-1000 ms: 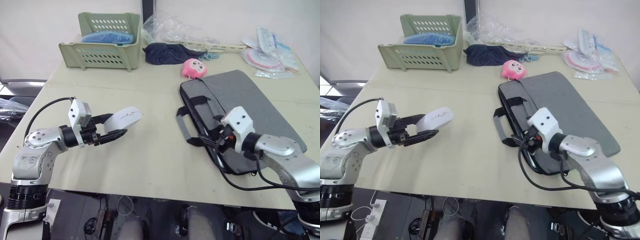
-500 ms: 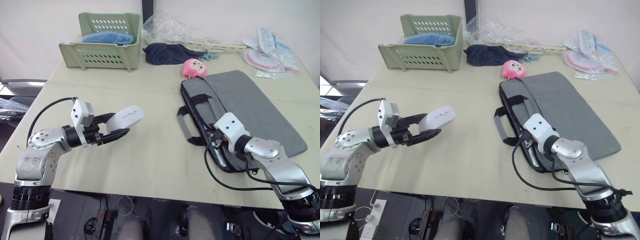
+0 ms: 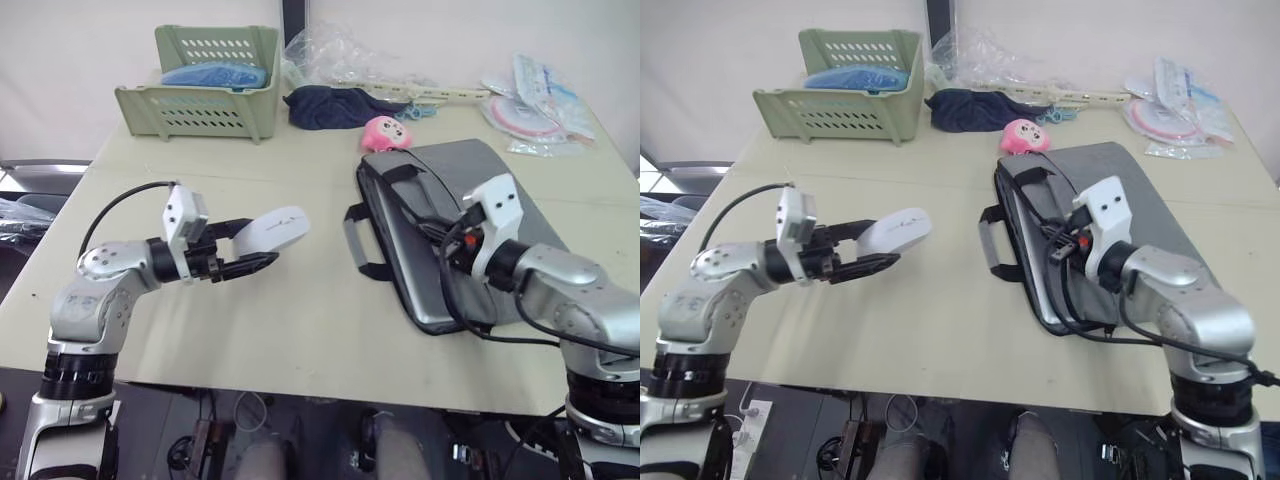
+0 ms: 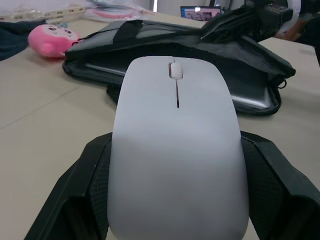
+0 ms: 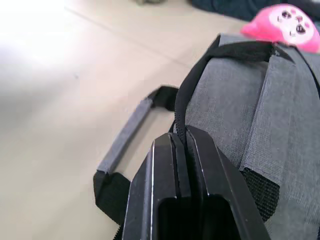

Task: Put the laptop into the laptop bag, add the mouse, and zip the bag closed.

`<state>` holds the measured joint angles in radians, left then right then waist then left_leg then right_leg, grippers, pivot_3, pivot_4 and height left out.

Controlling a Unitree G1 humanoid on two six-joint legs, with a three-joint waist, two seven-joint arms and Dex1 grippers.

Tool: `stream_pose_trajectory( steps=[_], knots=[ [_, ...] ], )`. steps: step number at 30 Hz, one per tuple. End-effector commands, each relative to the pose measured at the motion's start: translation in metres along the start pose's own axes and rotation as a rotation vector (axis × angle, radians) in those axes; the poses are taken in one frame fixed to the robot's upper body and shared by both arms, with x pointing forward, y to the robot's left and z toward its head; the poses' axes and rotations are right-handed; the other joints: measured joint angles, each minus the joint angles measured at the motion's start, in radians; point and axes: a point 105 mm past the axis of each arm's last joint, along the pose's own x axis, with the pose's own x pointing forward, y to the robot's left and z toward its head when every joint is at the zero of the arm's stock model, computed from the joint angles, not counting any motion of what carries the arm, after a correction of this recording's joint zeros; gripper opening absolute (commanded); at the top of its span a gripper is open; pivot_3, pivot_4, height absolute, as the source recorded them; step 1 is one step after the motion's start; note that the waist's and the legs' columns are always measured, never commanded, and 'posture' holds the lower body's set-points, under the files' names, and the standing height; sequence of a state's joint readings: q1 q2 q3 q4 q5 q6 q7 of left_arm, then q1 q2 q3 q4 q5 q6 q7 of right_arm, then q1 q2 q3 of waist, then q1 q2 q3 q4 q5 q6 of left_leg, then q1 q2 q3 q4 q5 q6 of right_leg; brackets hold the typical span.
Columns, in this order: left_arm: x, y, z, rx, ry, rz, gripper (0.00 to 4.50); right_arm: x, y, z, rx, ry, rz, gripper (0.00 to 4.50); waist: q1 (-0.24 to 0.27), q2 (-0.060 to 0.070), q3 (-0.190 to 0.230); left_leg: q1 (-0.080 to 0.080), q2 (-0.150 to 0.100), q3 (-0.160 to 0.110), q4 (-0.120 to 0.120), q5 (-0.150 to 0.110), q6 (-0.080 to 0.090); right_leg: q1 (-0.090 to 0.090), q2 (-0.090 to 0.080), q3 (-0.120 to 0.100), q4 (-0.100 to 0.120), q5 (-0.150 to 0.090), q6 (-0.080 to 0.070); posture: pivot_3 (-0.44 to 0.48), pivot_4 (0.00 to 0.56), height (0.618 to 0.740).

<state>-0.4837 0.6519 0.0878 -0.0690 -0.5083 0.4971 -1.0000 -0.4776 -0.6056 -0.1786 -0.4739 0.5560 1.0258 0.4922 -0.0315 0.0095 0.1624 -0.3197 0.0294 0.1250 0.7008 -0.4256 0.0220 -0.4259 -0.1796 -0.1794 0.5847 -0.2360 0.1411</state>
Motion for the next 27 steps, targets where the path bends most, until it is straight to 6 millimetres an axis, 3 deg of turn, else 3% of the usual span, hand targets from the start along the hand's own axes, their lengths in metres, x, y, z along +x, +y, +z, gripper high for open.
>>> stream_pose_trajectory(
  steps=[1,5,12,19,27],
  knots=[
    [0.018,-0.003,-0.001,0.054,0.002,-0.047,2.9,-0.006,0.017,0.027,-0.021,-0.079,0.093,0.04,-0.003,0.0,0.0,0.0,0.0,0.0,-0.001,0.0,0.0,0.0,0.0,0.0,0.0,0.0,0.0,0.0,0.15,0.74],
    [0.033,-0.002,-0.003,0.08,0.007,-0.058,2.9,-0.007,0.021,0.035,-0.001,-0.101,0.116,0.04,-0.006,0.0,0.0,0.0,0.0,0.0,-0.001,0.0,0.0,0.0,0.0,-0.001,0.0,0.0,0.0,0.0,0.15,0.74],
    [0.079,0.0,-0.008,0.101,0.015,-0.058,2.9,-0.006,0.04,0.055,0.065,-0.176,0.176,0.04,-0.011,0.0,0.0,0.0,0.0,0.0,0.0,0.0,0.0,0.0,0.0,-0.001,0.0,0.0,0.0,0.0,0.15,0.74],
    [0.11,-0.002,-0.006,0.093,0.0,-0.041,2.9,-0.008,0.04,0.077,0.114,-0.253,0.174,0.04,-0.021,0.0,0.0,-0.001,0.0,0.0,0.0,0.0,0.0,0.0,0.0,-0.002,0.0,0.0,0.0,0.0,0.15,0.74],
    [0.143,-0.011,-0.006,0.116,0.007,-0.037,2.9,-0.009,0.044,0.088,0.142,-0.267,0.207,0.04,-0.023,0.0,0.0,-0.001,0.0,0.0,0.0,0.0,0.0,0.0,0.0,-0.002,0.0,0.0,0.0,0.0,0.15,0.74]
  ],
)
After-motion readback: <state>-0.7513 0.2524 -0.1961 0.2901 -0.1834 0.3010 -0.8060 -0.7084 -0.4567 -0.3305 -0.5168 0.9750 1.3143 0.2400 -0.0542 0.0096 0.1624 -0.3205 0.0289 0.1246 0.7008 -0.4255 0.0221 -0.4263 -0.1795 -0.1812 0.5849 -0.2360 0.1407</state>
